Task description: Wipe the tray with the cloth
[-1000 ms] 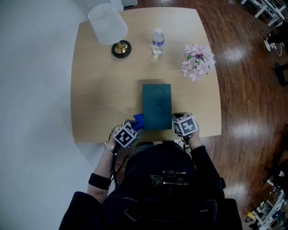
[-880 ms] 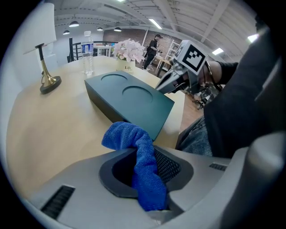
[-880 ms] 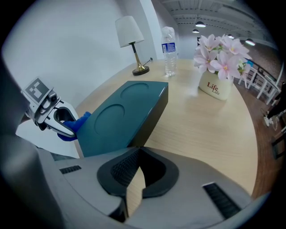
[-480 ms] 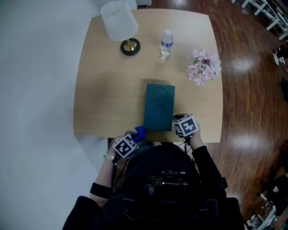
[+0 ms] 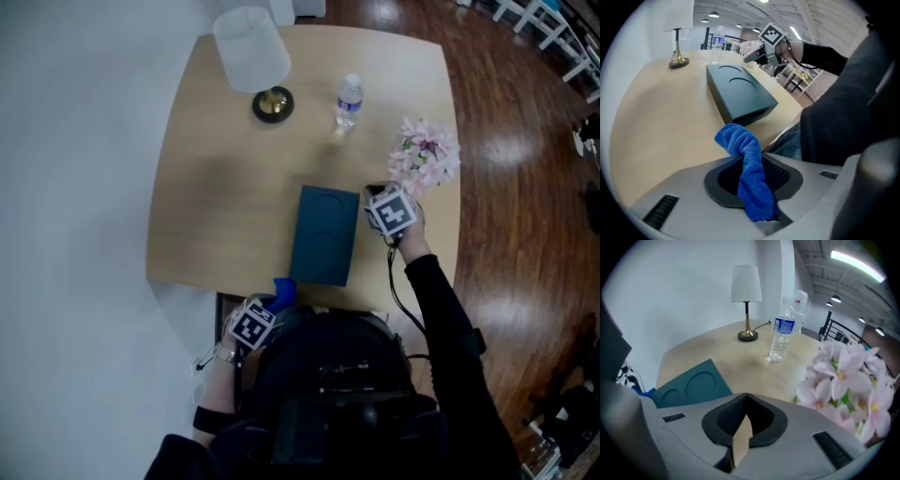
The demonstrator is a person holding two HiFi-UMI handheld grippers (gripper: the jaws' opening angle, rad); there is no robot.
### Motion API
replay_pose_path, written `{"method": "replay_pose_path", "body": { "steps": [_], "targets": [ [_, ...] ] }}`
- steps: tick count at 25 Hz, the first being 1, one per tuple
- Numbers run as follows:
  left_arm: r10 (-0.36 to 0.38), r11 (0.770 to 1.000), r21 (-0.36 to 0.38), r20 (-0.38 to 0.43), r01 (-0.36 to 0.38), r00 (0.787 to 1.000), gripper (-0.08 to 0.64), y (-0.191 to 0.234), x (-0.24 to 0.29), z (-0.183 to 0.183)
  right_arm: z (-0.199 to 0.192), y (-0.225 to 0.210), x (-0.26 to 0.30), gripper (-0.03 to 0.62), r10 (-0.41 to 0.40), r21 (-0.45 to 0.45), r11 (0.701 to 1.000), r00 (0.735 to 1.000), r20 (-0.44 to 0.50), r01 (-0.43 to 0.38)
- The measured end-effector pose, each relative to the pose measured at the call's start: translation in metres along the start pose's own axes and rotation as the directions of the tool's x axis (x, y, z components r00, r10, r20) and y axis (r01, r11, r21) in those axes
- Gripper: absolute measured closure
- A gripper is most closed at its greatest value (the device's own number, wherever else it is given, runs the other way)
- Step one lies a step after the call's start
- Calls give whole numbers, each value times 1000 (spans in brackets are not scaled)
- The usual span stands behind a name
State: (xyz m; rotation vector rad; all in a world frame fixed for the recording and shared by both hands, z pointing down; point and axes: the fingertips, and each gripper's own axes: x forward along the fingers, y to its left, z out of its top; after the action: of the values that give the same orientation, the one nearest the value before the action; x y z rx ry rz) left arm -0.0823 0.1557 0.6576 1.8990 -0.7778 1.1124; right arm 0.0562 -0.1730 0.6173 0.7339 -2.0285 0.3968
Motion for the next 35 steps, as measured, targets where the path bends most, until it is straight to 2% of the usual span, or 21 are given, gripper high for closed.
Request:
{"method": "replay_pose_path", "body": {
  "steps": [2, 5, 9, 12, 16, 22, 28, 31, 35],
  "targets": [
    [17, 999, -42, 14, -16, 1000, 446, -1, 5, 5, 16, -4, 11, 586, 15, -34, 999, 1000, -7, -16],
    [-8, 998, -61, 44, 11, 999, 446, -11, 9, 25, 28, 0, 28, 586, 47, -77, 996, 998, -43, -50],
    [1, 997, -73, 24, 0, 1000, 446, -10, 21, 31, 26, 11, 48, 586, 106, -111, 987, 987, -118, -119],
    [-12, 996, -93, 43, 16, 999, 446, -11, 22, 41, 19, 18, 55, 586, 148, -124, 978, 974, -169, -170],
    [-35, 991, -124, 66, 44, 997, 448, -9, 21, 45, 13, 21, 57, 588, 164, -139, 972, 969, -183, -190],
    [35, 983, -185, 80, -20, 996, 448, 25, 17, 45, 11, 25, 54, 588, 205, -74, 973, 964, -169, -220],
    [117, 980, -174, 98, -99, 988, 448, 82, -2, 64, -17, 24, 36, 588, 189, 20, 982, 967, -172, -189],
    [181, 975, -154, 117, -162, 977, 448, 121, -13, 85, -33, 32, 24, 588, 190, 97, 979, 973, -129, -179],
    [225, 972, -101, 116, -214, 967, 449, 163, -24, 114, -66, 32, 11, 588, 95, 220, 973, 989, -117, -67]
  ]
}}
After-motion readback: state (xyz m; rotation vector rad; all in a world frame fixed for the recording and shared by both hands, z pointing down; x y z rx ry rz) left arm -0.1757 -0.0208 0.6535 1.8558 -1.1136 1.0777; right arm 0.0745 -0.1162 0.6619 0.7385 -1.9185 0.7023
